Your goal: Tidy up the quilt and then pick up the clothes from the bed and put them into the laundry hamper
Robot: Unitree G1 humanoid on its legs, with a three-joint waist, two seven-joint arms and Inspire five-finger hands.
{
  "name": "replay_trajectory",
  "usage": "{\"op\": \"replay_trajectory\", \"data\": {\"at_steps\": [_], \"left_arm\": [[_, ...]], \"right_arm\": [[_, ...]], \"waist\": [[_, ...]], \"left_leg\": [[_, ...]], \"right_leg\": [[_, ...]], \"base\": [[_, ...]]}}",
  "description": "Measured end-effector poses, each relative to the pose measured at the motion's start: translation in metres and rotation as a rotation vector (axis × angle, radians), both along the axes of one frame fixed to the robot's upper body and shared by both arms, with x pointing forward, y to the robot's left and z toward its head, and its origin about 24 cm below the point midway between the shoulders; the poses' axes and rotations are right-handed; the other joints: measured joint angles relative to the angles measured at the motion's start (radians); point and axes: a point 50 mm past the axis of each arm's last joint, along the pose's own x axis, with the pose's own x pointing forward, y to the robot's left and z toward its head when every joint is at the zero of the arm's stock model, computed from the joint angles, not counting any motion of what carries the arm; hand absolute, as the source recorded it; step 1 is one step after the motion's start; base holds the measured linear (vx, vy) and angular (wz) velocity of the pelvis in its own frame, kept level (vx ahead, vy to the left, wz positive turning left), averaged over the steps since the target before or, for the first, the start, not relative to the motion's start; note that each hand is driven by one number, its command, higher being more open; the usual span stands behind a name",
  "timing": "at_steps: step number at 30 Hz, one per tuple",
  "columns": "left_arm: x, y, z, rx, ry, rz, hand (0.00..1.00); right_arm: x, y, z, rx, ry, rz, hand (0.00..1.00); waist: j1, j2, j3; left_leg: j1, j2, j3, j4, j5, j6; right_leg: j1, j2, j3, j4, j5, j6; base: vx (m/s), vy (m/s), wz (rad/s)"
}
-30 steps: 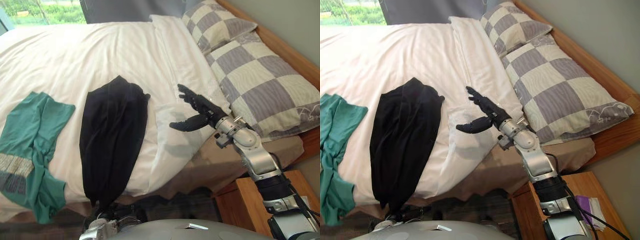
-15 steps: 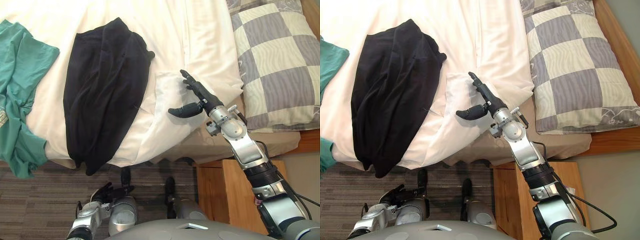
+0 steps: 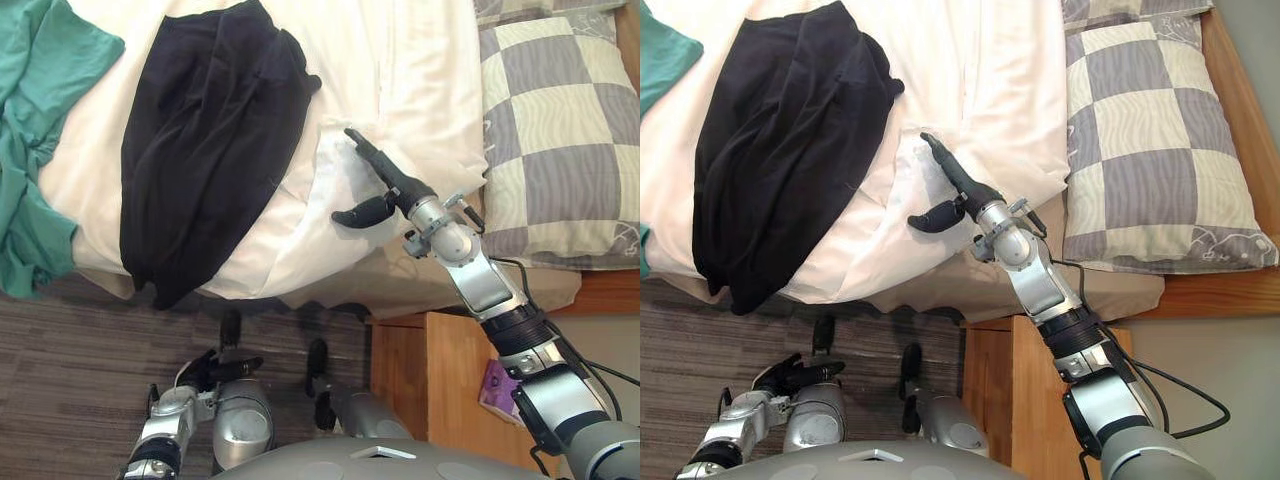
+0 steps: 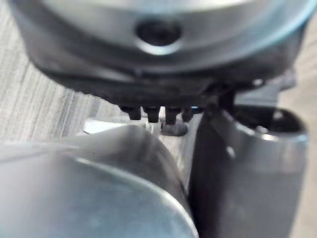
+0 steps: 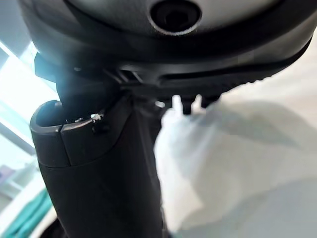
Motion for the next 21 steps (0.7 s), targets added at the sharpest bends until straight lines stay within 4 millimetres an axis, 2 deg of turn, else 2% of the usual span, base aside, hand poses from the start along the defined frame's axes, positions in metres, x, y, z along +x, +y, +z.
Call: {"op": "replay_trajectory", "data": {"at_steps": [3, 4, 8, 13, 17, 21], "left_arm": [[0.011, 0.004, 0.006, 0.019, -0.026, -0.007, 1.00], [0.015, 0.007, 0.009, 0.029, -0.037, -0.010, 1.00], [0.026, 0.008, 0.015, 0.042, -0.067, -0.015, 1.00], [0.038, 0.009, 0.023, 0.068, -0.107, -0.039, 1.00], [0.042, 0.006, 0.025, 0.085, -0.112, -0.076, 1.00], [0.046, 0.002, 0.027, 0.096, -0.123, -0.079, 1.00]], "right_arm": [[0.006, 0.000, 0.004, -0.022, -0.009, -0.022, 1.00], [0.010, -0.002, 0.004, -0.039, -0.005, -0.039, 0.00], [0.024, -0.005, 0.010, -0.059, 0.020, -0.071, 0.00], [0.041, -0.012, 0.028, -0.047, -0.003, -0.116, 0.00], [0.046, -0.015, 0.031, -0.020, -0.014, -0.121, 0.00], [0.041, -0.019, 0.024, 0.063, -0.026, -0.133, 0.00]], "waist": [[0.000, -0.027, 0.025], [0.000, -0.034, 0.038], [0.020, -0.045, 0.072], [0.022, -0.046, 0.096], [0.027, -0.051, 0.105], [0.029, -0.054, 0.105]], "left_leg": [[-0.035, -0.005, -0.012, 0.000, 0.010, 0.000], [-0.043, -0.011, -0.023, 0.000, 0.017, 0.001], [-0.050, -0.018, -0.036, 0.000, 0.018, 0.003], [-0.076, -0.020, -0.055, 0.000, 0.019, 0.007], [-0.079, -0.025, -0.057, 0.000, 0.019, 0.008], [-0.077, -0.026, -0.055, 0.000, 0.021, 0.009]], "right_leg": [[-0.023, -0.003, -0.005, -0.014, 0.019, 0.025], [-0.022, -0.007, -0.019, -0.016, 0.022, 0.028], [-0.022, -0.013, -0.034, -0.015, 0.023, 0.023], [-0.039, -0.011, -0.049, -0.014, 0.013, 0.014], [-0.040, -0.014, -0.049, -0.015, 0.012, 0.012], [-0.039, -0.016, -0.049, -0.015, 0.011, 0.009]], "base": [[-0.03, 0.005, 0.09], [-0.01, 0.015, 0.22], [-0.02, 0.018, 0.13], [-0.03, 0.003, 0.09], [-0.01, 0.010, 0.03], [0.01, -0.001, -0.01]]}}
